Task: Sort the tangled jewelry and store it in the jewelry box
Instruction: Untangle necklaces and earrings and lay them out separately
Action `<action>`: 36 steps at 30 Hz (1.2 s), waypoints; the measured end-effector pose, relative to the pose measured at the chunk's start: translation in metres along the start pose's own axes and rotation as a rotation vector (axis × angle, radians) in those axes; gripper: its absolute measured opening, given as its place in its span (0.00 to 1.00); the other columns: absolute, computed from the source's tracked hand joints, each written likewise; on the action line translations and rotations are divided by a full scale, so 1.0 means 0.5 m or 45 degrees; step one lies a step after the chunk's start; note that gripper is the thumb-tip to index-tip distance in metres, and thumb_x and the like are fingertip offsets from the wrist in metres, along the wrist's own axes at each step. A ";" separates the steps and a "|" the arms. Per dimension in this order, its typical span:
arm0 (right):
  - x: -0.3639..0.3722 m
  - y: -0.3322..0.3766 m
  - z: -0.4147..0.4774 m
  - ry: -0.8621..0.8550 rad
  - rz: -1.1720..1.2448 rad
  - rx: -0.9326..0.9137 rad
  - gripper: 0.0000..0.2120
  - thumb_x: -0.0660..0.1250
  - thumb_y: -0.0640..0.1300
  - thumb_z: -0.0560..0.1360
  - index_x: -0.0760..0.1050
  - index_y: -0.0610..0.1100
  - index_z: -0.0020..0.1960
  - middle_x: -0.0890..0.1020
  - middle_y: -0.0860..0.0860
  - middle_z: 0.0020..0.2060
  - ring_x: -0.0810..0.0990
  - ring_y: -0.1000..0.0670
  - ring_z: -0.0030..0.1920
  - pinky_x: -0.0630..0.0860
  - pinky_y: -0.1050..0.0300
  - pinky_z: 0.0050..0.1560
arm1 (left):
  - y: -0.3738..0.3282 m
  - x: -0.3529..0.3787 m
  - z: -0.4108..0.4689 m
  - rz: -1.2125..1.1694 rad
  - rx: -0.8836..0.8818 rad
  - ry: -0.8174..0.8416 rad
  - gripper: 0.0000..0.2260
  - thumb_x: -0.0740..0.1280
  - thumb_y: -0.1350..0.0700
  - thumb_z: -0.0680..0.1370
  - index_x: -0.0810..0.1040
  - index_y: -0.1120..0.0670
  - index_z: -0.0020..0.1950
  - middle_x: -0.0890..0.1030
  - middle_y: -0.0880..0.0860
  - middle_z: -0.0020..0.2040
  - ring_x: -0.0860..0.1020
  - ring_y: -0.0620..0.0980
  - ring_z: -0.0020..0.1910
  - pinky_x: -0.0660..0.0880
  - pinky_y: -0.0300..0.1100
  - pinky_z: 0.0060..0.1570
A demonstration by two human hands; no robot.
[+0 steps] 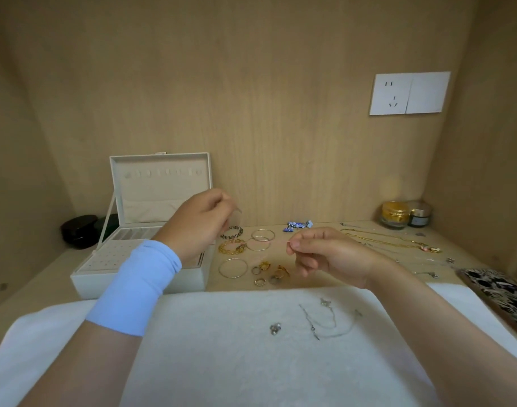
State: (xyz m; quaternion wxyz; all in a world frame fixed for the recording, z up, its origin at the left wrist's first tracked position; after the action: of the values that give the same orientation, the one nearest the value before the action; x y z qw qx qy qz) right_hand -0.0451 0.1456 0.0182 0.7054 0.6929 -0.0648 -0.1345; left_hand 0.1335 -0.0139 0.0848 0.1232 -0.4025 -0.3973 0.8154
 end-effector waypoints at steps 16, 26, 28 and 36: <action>0.057 0.024 0.024 0.041 -0.675 0.029 0.09 0.67 0.48 0.80 0.86 0.50 0.49 0.77 0.58 0.31 0.69 0.58 0.30 0.65 0.66 0.32 | 0.095 -0.045 -0.126 0.985 -0.586 0.806 0.06 0.70 0.47 0.74 0.79 0.47 0.40 0.78 0.41 0.39 0.75 0.42 0.40 0.72 0.35 0.41; 0.077 -0.002 0.040 0.104 -1.109 0.058 0.06 0.72 0.47 0.75 0.85 0.54 0.50 0.87 0.58 0.44 0.85 0.52 0.47 0.81 0.49 0.55 | 0.032 0.085 -0.127 0.447 0.058 0.570 0.06 0.72 0.54 0.73 0.84 0.42 0.45 0.81 0.40 0.43 0.76 0.37 0.40 0.70 0.30 0.43; 0.061 -0.002 0.033 0.043 -1.145 0.032 0.05 0.74 0.48 0.75 0.85 0.53 0.50 0.86 0.59 0.44 0.83 0.54 0.46 0.80 0.52 0.56 | 0.035 0.132 -0.130 0.490 0.073 0.694 0.07 0.73 0.52 0.73 0.85 0.43 0.49 0.81 0.40 0.42 0.76 0.36 0.39 0.72 0.32 0.45; 0.018 -0.006 -0.004 -0.162 -1.112 -0.010 0.06 0.75 0.52 0.73 0.82 0.61 0.47 0.82 0.64 0.46 0.77 0.60 0.51 0.77 0.57 0.56 | 0.066 0.173 -0.113 0.563 0.009 0.686 0.04 0.74 0.48 0.72 0.85 0.42 0.46 0.81 0.38 0.40 0.75 0.32 0.36 0.68 0.30 0.39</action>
State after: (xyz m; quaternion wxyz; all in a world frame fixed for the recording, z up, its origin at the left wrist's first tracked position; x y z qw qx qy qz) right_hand -0.0361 0.1451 0.0145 0.5796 0.6428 0.1915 -0.4627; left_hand 0.1245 0.0406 -0.0084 0.0455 -0.6792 -0.2509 0.6883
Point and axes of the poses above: each hand's wrist, its own z-axis towards the middle knuckle, its own x-axis out of the palm, y = z × x, the point moved 2 cm from there along z, towards the middle knuckle
